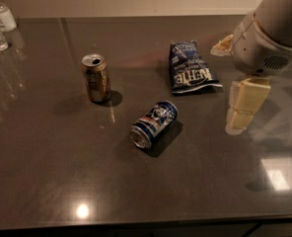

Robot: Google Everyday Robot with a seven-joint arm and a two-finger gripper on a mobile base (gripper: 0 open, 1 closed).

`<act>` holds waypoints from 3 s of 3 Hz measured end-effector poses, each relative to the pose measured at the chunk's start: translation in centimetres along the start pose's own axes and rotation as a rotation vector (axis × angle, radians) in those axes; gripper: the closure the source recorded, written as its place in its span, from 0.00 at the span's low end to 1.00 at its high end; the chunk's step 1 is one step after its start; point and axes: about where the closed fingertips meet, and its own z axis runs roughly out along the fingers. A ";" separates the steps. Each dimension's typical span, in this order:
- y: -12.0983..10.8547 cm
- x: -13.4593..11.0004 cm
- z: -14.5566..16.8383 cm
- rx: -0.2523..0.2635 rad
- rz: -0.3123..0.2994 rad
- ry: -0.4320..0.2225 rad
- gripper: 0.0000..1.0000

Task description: Pick pepsi can

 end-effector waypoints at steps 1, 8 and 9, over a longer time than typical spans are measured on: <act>-0.4 -2.3 2.1 -0.024 -0.095 -0.054 0.00; 2.2 -10.0 12.8 -0.233 -0.565 -0.041 0.00; 3.0 -10.4 13.2 -0.260 -0.615 -0.025 0.17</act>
Offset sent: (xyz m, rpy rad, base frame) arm 0.0247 0.0695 -0.0502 0.0421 0.0407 0.3510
